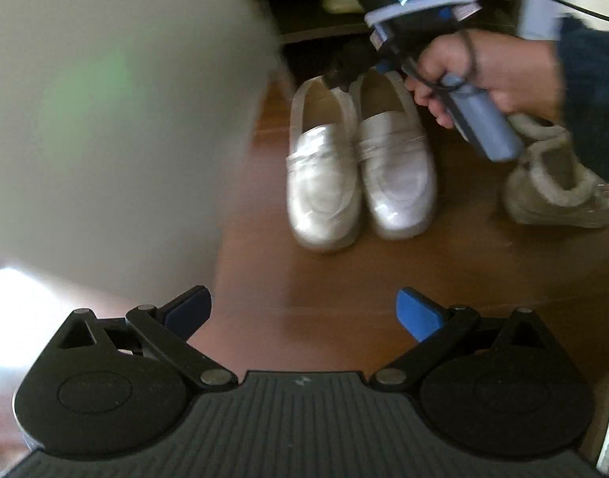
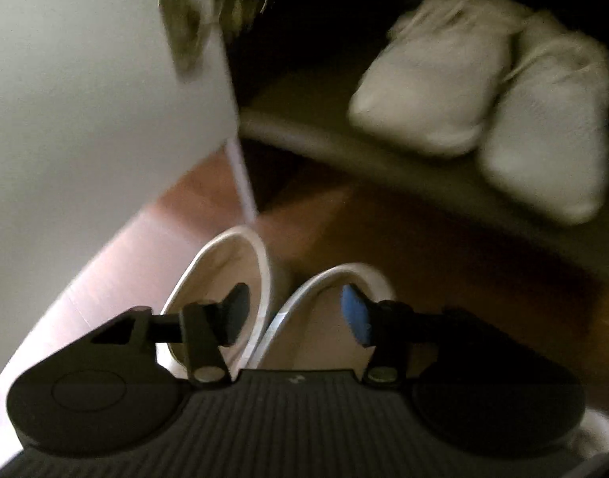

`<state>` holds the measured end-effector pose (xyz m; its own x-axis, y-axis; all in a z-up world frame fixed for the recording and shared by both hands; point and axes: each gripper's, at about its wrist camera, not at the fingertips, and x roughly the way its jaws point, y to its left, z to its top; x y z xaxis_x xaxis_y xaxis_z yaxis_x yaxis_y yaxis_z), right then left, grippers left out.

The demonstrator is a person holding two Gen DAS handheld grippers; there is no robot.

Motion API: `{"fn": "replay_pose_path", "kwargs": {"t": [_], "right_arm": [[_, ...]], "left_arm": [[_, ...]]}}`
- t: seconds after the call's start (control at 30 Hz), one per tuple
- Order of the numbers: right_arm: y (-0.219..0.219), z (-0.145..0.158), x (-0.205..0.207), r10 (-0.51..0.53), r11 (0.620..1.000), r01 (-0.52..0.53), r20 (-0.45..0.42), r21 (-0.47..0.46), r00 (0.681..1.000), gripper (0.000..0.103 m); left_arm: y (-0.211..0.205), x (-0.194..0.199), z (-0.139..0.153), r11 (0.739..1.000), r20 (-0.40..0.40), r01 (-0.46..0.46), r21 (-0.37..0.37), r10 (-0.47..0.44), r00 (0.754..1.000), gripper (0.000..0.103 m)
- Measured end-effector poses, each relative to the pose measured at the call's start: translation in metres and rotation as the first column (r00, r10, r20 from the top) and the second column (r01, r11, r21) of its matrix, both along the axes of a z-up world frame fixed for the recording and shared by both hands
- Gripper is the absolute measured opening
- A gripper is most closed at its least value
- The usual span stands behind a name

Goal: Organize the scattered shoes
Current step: 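Move the right gripper down to the beige loafers on the floor, then grasp both beige loafers at their heels with the right gripper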

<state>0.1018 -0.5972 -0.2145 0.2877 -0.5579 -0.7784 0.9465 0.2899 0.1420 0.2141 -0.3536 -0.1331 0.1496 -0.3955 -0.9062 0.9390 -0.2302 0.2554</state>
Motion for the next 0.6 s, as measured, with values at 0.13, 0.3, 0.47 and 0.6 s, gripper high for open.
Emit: {"fn": "replay_pose_path", "kwargs": {"t": [0.13, 0.3, 0.47, 0.6], "right_arm": [[0.052, 0.015, -0.054, -0.095, 0.99, 0.087, 0.074, 0.108, 0.993, 0.05], [0.092, 0.005, -0.051, 0.0, 0.983, -0.008, 0.046, 0.181, 0.999, 0.064], [0.053, -0.033, -0.025, -0.002, 0.99, -0.01, 0.09, 0.138, 0.996, 0.067], [0.036, -0.069, 0.005, 0.006, 0.988, -0.013, 0.043, 0.154, 0.999, 0.068]], "left_arm": [[-0.033, -0.008, -0.025, 0.98, -0.027, 0.195, 0.036, -0.194, 0.981, 0.101], [-0.06, -0.019, -0.054, 0.924, 0.01, 0.36, 0.124, -0.364, 0.931, 0.1], [-0.079, -0.003, -0.104, 0.964, 0.062, 0.251, 0.086, -0.257, 0.964, 0.1], [-0.079, 0.016, -0.139, 0.979, 0.065, 0.197, 0.05, -0.2, 0.978, 0.095]]}}
